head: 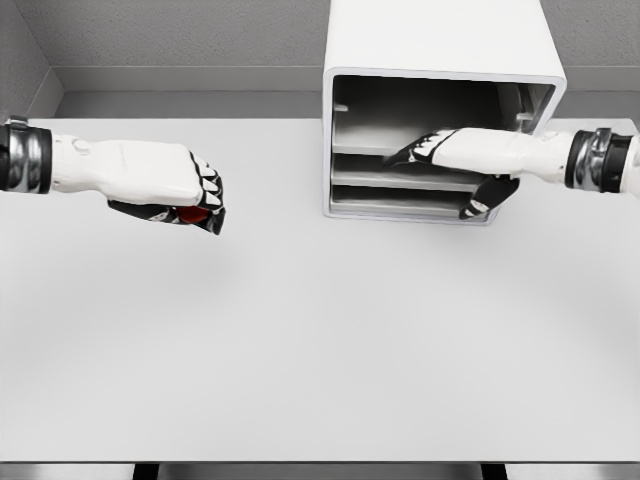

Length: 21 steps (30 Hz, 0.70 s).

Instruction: Slide open multi-storey tabletop storage cabinets and put open load switch and slide close multi-storey tabletop storage cabinets

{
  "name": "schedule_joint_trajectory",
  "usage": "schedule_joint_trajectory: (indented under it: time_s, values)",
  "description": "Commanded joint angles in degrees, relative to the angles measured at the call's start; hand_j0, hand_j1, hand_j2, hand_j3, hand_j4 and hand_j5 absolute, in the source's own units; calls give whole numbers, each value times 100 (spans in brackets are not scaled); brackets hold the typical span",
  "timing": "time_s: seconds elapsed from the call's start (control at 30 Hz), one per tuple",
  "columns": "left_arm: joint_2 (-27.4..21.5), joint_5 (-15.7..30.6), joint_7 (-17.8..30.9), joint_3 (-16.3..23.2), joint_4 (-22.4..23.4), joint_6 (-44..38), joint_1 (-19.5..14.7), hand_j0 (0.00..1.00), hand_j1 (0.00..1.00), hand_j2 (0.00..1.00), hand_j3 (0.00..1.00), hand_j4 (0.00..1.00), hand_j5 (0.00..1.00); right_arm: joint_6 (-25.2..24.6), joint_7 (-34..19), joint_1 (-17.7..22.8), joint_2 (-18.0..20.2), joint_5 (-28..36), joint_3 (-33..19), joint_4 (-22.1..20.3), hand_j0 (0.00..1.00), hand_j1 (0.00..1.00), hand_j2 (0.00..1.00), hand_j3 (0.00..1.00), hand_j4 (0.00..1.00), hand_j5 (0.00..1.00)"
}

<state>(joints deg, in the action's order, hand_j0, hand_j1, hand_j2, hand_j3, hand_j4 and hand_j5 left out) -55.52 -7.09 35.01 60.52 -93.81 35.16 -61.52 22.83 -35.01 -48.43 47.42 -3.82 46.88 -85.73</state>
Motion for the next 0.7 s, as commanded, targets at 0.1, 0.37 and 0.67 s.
schedule_joint_trajectory:
  time_s: [0.1, 0.37, 0.67]
  values:
    - [-20, 32, -3, -5, -6, -16, 0, 54, 54, 54, 54, 54, 54, -147, 1, 220, 381, -31, -91, -760, 100, 100, 100, 100, 100, 100]
    - [-29, 32, -3, -5, -6, -16, 0, 54, 54, 54, 54, 54, 54, 283, 1, 1371, 1146, 214, -1752, -1446, 100, 100, 100, 100, 100, 100]
    - [-29, 32, -3, -14, -6, -16, 0, 54, 54, 54, 54, 54, 54, -877, 1, 625, 505, 346, -1129, -1288, 100, 100, 100, 100, 100, 100]
